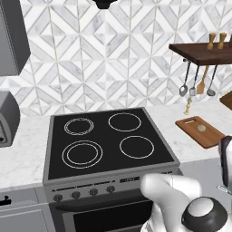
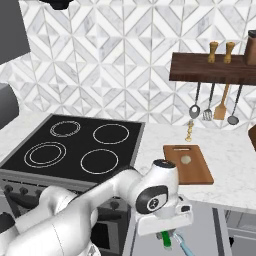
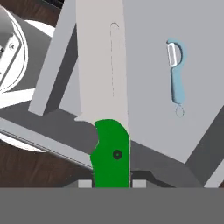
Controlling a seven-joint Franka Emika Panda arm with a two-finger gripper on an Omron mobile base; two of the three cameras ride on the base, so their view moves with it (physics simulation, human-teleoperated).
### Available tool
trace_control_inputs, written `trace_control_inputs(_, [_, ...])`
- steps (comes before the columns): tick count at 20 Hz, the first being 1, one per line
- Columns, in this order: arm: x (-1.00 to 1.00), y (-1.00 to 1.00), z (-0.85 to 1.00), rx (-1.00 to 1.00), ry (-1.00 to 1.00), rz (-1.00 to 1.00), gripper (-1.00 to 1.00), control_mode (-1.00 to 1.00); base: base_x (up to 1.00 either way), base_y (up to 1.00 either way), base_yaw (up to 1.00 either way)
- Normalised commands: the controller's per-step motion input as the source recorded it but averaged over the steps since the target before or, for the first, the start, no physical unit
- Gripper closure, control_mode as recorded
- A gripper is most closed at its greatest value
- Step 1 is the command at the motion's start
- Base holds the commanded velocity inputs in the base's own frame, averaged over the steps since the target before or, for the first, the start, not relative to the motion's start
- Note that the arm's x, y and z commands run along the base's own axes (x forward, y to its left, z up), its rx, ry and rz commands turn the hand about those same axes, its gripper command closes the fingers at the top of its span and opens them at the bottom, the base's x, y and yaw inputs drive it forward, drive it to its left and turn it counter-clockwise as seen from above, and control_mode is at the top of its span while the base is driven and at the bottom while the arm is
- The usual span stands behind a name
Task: Place the appropriate cutting tool for cutting the garlic skin on the cutting board.
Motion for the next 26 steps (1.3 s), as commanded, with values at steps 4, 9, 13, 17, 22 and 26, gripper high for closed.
trace_control_inputs(4, [-0.05,-0.06,1.0,0.0,-0.22,0.1,1.0,-1.0,0.0,0.0,0.0])
trace_control_inputs(9, [0.04,-0.27,1.0,0.03,-0.15,0.07,1.0,-1.0,0.0,0.0,0.0])
trace_control_inputs(13, [0.47,-0.39,0.91,0.05,-0.07,0.03,1.0,-1.0,0.0,0.0,0.0])
trace_control_inputs(17, [0.78,-0.29,0.3,0.09,-0.01,0.02,1.0,-1.0,0.0,0.0,0.0])
trace_control_inputs(22, [0.77,-0.11,-0.21,0.04,0.0,0.04,1.0,-1.0,0.0,0.0,0.0])
trace_control_inputs(26, [0.68,-0.07,-0.73,-0.01,-0.09,0.04,1.0,-1.0,0.0,0.0,0.0])
